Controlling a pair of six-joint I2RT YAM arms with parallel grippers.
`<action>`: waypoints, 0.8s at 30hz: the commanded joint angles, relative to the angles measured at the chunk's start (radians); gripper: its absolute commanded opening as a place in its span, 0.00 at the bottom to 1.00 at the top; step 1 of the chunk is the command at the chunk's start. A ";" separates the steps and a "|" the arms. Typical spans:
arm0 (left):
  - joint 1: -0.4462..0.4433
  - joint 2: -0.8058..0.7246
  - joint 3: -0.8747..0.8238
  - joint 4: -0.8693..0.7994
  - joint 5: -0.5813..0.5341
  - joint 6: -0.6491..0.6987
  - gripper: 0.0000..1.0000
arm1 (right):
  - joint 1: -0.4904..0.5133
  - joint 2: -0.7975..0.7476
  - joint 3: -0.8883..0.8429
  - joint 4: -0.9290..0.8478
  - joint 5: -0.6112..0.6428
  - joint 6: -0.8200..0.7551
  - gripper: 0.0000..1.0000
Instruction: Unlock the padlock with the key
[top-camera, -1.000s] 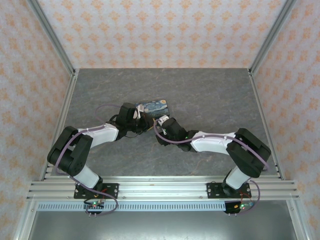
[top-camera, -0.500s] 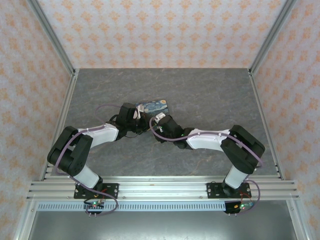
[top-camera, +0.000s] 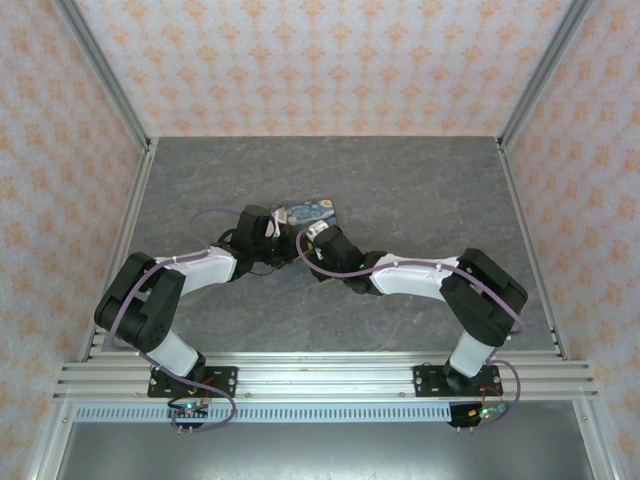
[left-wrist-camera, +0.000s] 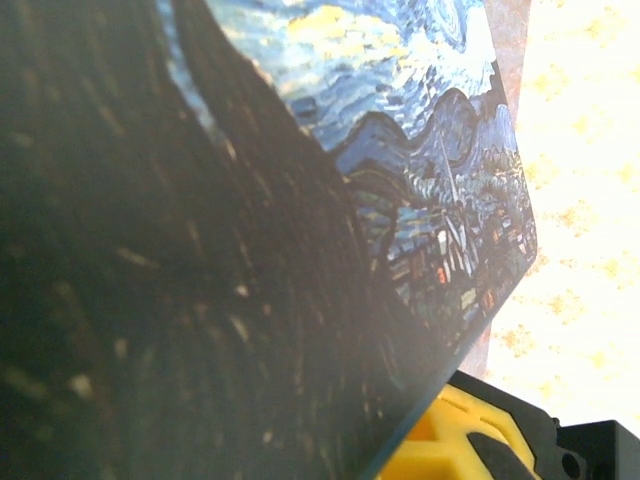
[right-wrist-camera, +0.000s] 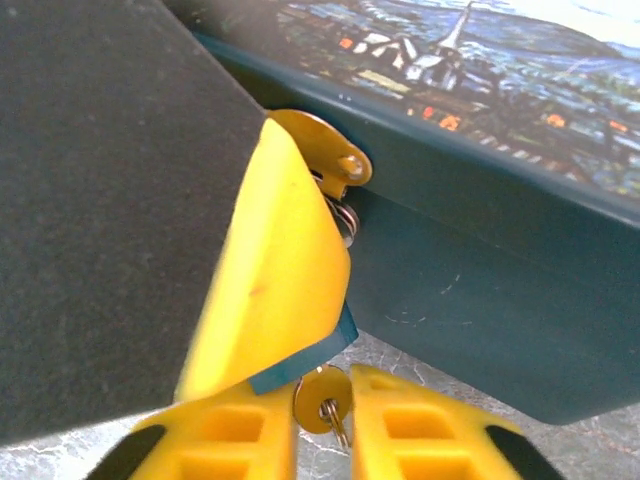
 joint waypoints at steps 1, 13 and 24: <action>0.003 -0.018 0.001 0.049 0.029 -0.009 0.00 | 0.005 0.008 0.035 -0.001 0.007 -0.002 0.08; 0.004 -0.009 0.004 0.023 0.013 0.015 0.00 | 0.005 -0.122 -0.089 0.017 -0.008 0.067 0.55; -0.015 0.013 -0.016 -0.014 -0.008 0.080 0.39 | -0.032 -0.393 -0.356 0.089 -0.025 0.327 0.72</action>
